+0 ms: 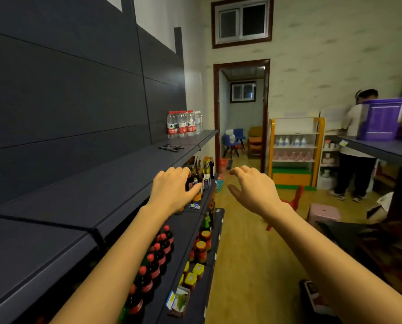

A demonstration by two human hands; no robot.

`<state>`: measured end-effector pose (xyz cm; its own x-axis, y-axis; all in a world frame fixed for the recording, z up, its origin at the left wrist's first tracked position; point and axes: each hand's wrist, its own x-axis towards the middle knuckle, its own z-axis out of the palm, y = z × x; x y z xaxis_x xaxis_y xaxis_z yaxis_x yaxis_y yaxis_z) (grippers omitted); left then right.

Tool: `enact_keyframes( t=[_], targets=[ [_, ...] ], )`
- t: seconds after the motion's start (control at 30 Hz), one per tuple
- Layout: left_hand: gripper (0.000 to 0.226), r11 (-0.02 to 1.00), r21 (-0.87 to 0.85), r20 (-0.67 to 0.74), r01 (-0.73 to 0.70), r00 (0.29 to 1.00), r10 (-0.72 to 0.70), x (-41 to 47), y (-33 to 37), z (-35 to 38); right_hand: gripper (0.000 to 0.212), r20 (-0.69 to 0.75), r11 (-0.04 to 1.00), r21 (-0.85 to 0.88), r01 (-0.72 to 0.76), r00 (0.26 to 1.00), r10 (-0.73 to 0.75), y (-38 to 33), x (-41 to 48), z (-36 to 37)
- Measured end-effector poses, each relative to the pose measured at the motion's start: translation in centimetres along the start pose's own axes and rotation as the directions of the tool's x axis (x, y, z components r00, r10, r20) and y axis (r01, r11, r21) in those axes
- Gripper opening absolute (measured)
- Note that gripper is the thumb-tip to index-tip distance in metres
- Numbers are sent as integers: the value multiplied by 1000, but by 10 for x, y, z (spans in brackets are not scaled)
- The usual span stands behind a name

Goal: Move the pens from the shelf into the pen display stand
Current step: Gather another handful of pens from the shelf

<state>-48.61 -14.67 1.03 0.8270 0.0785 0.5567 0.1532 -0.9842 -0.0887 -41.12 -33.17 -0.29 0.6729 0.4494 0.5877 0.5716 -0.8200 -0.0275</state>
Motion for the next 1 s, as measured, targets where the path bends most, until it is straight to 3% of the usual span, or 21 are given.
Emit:
enact_keyframes(
  t=[0.5, 0.73, 1.0],
  targets=[
    [44, 999, 45, -4, -3, 1000, 3, 227, 33, 154, 39, -5, 999, -9, 32, 999, -32, 147, 185, 133],
    [46, 989, 124, -18, 85, 996, -84, 321, 30, 212, 36, 26, 990, 40, 133, 991, -134, 204, 287, 199],
    [48, 960, 217, 7, 178, 983, -184, 403, -12, 277, 37, 28, 955, 144, 259, 964, -265, 217, 394, 285]
  ],
)
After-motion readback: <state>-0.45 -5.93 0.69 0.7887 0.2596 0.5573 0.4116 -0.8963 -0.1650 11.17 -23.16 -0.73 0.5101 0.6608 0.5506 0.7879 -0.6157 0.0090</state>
